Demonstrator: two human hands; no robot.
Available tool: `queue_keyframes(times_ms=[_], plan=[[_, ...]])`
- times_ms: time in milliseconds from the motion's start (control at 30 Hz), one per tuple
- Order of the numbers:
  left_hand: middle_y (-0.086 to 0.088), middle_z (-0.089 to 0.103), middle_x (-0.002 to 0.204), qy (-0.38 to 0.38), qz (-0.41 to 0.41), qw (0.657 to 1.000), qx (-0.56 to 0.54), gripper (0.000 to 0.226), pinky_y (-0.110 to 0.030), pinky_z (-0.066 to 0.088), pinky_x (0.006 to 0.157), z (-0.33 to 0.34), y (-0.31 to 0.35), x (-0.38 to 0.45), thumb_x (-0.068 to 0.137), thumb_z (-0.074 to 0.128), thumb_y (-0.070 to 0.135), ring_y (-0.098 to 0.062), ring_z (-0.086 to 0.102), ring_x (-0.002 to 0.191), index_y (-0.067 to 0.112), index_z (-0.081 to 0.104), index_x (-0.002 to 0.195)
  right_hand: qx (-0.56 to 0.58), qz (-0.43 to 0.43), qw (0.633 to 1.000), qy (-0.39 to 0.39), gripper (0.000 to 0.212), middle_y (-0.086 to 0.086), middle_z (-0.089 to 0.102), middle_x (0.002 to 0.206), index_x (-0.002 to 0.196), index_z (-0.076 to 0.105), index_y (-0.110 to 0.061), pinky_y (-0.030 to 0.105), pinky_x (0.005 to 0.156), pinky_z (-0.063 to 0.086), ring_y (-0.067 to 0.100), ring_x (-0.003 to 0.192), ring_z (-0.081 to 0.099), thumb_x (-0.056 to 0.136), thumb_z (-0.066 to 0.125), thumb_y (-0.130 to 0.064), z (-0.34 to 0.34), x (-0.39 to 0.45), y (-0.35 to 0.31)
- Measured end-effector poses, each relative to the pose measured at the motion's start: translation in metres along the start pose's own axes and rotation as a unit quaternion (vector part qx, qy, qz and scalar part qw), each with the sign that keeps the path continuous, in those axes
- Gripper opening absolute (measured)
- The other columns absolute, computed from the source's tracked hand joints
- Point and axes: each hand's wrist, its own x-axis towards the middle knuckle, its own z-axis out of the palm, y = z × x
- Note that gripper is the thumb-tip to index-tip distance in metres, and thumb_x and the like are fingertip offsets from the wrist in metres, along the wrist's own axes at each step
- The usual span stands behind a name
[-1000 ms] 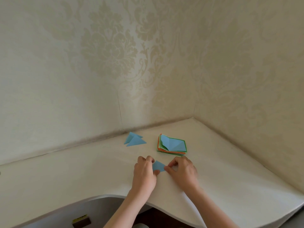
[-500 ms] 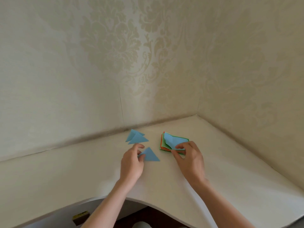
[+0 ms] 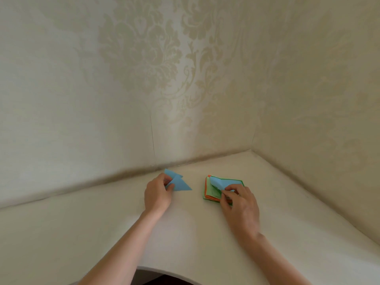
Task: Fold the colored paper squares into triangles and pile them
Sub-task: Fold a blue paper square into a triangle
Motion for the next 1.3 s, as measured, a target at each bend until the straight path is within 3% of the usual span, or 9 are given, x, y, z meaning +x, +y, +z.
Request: queue_keyframes(times_ms=[133, 267, 467, 567, 667, 800, 933, 1167, 1300], plan=[[-0.001, 0.058, 0.102, 0.039, 0.033, 0.998, 0.034, 0.021, -0.030, 0.040, 0.081, 0.001, -0.004, -0.002, 0.084, 0.070, 0.016, -0.023, 0.047, 0.101, 0.018, 0.063, 0.103, 0.009, 0.011, 1.000, -0.008, 0.011, -0.004, 0.065, 0.084, 0.070, 0.072, -0.013, 0.029, 0.063, 0.046, 0.022, 0.073, 0.057, 0.067, 0.082, -0.008, -0.001, 0.001, -0.002], [0.000, 0.057, 0.100, 0.074, 0.114, 0.991, 0.018, 0.025, -0.021, 0.032, 0.078, -0.001, 0.002, -0.019, 0.079, 0.073, 0.009, -0.024, 0.046, 0.096, 0.016, 0.064, 0.102, 0.020, 0.016, 0.999, -0.029, 0.011, -0.007, 0.065, 0.081, 0.071, 0.073, -0.018, 0.032, 0.063, 0.048, 0.021, 0.072, 0.058, 0.069, 0.084, -0.015, -0.008, -0.002, -0.002], [0.012, 0.055, 0.099, 0.010, 0.273, 0.960, -0.054, 0.026, -0.015, 0.038, 0.083, 0.001, 0.035, -0.057, 0.078, 0.077, 0.016, -0.007, 0.047, 0.095, 0.023, 0.064, 0.100, 0.028, -0.029, 0.998, 0.052, 0.006, -0.006, 0.067, 0.084, 0.076, 0.075, -0.015, 0.035, 0.060, 0.044, 0.023, 0.070, 0.056, 0.075, 0.081, -0.016, -0.037, -0.005, -0.011], [0.008, 0.052, 0.102, -0.012, 0.362, 0.932, -0.033, 0.032, -0.017, 0.037, 0.089, -0.002, 0.044, -0.075, 0.077, 0.078, 0.017, -0.010, 0.045, 0.098, 0.021, 0.064, 0.105, 0.032, -0.100, 0.991, 0.083, 0.004, -0.007, 0.066, 0.085, 0.075, 0.075, -0.018, 0.035, 0.060, 0.041, 0.021, 0.071, 0.055, 0.079, 0.076, -0.020, -0.055, -0.015, -0.019], [0.006, 0.052, 0.100, -0.032, 0.407, 0.913, 0.010, 0.025, -0.022, 0.039, 0.087, -0.002, 0.038, -0.087, 0.078, 0.077, 0.024, -0.012, 0.045, 0.097, 0.022, 0.066, 0.101, 0.030, -0.147, 0.987, 0.058, 0.004, -0.010, 0.065, 0.083, 0.075, 0.075, -0.023, 0.032, 0.062, 0.039, 0.019, 0.074, 0.056, 0.077, 0.075, -0.026, -0.060, -0.030, -0.024], [0.014, 0.054, 0.096, -0.072, 0.405, 0.911, 0.043, 0.015, -0.027, 0.042, 0.082, -0.003, 0.019, -0.098, 0.078, 0.075, 0.031, -0.008, 0.044, 0.092, 0.026, 0.066, 0.090, 0.026, -0.147, 0.988, -0.031, 0.006, -0.016, 0.064, 0.081, 0.072, 0.074, -0.030, 0.027, 0.067, 0.030, 0.014, 0.078, 0.058, 0.074, 0.073, -0.035, -0.057, -0.045, -0.025], [0.019, 0.059, 0.091, -0.109, 0.390, 0.912, 0.068, 0.006, -0.032, 0.047, 0.076, -0.008, 0.006, -0.103, 0.081, 0.070, 0.031, -0.003, 0.043, 0.087, 0.029, 0.068, 0.087, 0.028, -0.122, 0.984, -0.127, 0.017, -0.017, 0.064, 0.078, 0.070, 0.073, -0.031, 0.029, 0.065, 0.039, 0.011, 0.076, 0.059, 0.074, 0.065, -0.045, -0.052, -0.053, -0.027], [0.021, 0.062, 0.090, -0.144, 0.303, 0.942, 0.035, 0.011, -0.021, 0.043, 0.081, -0.011, 0.002, -0.107, 0.085, 0.067, 0.039, -0.001, 0.049, 0.090, 0.029, 0.071, 0.082, 0.075, -0.061, 0.970, -0.224, 0.028, -0.013, 0.063, 0.079, 0.074, 0.072, -0.029, 0.028, 0.068, 0.040, 0.013, 0.075, 0.055, 0.081, 0.054, -0.050, -0.050, -0.048, -0.031], [0.019, 0.063, 0.080, -0.121, 0.220, 0.968, 0.001, 0.007, -0.016, 0.042, 0.076, -0.011, 0.007, -0.111, 0.080, 0.073, 0.033, -0.002, 0.054, 0.086, 0.029, 0.069, 0.076, 0.115, -0.012, 0.957, -0.265, 0.017, -0.015, 0.057, 0.077, 0.081, 0.071, -0.026, 0.012, 0.061, 0.034, 0.003, 0.066, 0.048, 0.083, 0.067, -0.041, -0.052, -0.043, -0.033]])
